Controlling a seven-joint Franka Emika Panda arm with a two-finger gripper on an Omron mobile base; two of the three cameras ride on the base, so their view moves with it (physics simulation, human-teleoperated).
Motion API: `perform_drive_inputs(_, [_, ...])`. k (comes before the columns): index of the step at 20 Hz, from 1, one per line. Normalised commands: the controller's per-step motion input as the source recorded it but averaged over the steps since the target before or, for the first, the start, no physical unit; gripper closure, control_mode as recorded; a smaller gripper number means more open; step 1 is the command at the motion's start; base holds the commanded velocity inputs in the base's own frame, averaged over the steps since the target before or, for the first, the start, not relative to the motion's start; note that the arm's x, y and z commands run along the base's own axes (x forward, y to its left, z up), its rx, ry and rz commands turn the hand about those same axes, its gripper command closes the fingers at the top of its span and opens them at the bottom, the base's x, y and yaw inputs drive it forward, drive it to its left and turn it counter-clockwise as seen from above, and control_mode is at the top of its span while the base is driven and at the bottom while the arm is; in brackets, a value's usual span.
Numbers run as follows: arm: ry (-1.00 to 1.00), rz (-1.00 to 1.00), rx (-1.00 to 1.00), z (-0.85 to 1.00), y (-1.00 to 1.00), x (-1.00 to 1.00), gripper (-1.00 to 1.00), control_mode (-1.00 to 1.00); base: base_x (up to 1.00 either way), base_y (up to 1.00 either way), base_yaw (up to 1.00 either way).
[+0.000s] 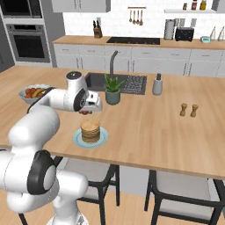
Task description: Take the strawberry from the fridge and place it on top of the pancake, located on the dining counter.
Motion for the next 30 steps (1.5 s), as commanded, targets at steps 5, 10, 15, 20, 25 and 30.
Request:
perform_drive_inputs(5, [0.07, 0.0, 0.0, -0.13, 0.0, -0.13, 1.0, -1.0, 0.0, 0.0, 0.0])
perform_drive_inputs(10, [0.04, 0.0, 0.0, -0.3, 0.01, -0.02, 1.0, -1.0, 0.0, 0.0, 0.0])
perform_drive_inputs(15, [0.0, 0.0, 0.0, -0.28, 0.0, 0.14, 1.0, -1.0, 0.0, 0.0, 0.0])
perform_drive_inputs(20, [0.0, 0.0, 0.0, -0.25, 0.0, 0.13, 1.0, -1.0, 0.0, 0.0, 0.0])
perform_drive_inputs(25, [0.0, 0.0, 0.0, -0.22, 0.02, 0.15, 1.0, -1.0, 0.0, 0.0, 0.0])
perform_drive_inputs(30, [0.0, 0.0, 0.0, -0.14, 0.05, 0.14, 1.0, -1.0, 0.0, 0.0, 0.0])
